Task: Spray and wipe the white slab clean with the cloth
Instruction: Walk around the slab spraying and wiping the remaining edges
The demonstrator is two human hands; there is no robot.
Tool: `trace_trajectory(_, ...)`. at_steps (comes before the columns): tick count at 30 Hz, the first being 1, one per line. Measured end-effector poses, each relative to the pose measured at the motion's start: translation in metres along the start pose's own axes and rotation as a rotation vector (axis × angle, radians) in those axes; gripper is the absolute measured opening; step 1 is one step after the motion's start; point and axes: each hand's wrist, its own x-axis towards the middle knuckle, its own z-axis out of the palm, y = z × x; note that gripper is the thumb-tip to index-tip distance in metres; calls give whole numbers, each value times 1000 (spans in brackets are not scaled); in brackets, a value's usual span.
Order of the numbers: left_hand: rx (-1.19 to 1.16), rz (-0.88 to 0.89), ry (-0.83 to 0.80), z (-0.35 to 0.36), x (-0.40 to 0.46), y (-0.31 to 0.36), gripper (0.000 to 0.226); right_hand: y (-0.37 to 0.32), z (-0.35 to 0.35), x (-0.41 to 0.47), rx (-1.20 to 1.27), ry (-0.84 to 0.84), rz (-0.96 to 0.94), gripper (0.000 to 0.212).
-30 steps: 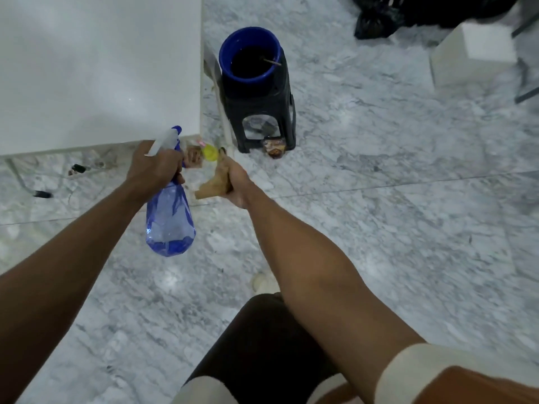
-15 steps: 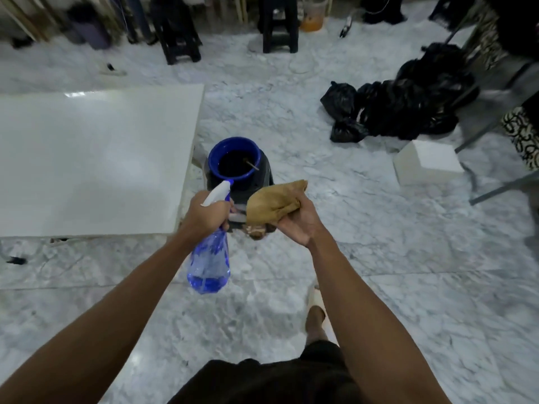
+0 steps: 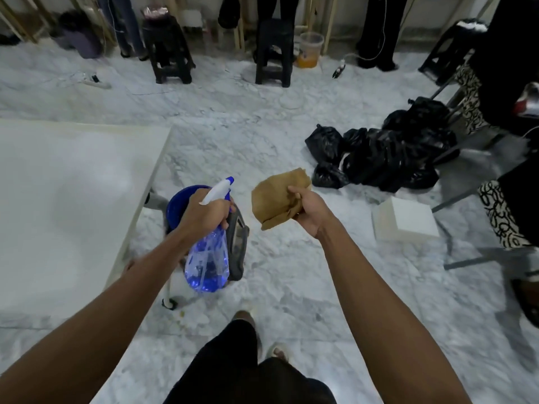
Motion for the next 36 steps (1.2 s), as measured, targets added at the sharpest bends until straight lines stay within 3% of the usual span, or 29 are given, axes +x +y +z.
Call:
trace_trajectory(6, -14, 60, 24, 8, 104, 54, 19, -78, 11, 102, 86, -35, -1, 34)
trace_trajectory(12, -23, 86, 33, 2, 221, 114, 20, -160, 34, 203, 262, -178, 17, 58)
trace_trajectory(16, -3, 82, 59, -3, 295, 156, 22, -213, 51, 264, 190, -349, 31, 75)
trace_trajectory(20, -36, 76, 118, -11, 373, 188, 22, -260, 76, 343, -8, -419, 9, 43)
trace_trajectory(26, -75, 41, 278, -33, 503, 231, 20, -338, 132, 495, -177, -425, 7, 21)
trace_trajectory(32, -164, -49, 450, -75, 589, 261, 21, -399, 228, 616, -230, -537, 103, 26)
trace_trajectory(36, -230, -138, 547, -112, 624, 266, 20, -404, 297, 663, -237, -615, 161, 30)
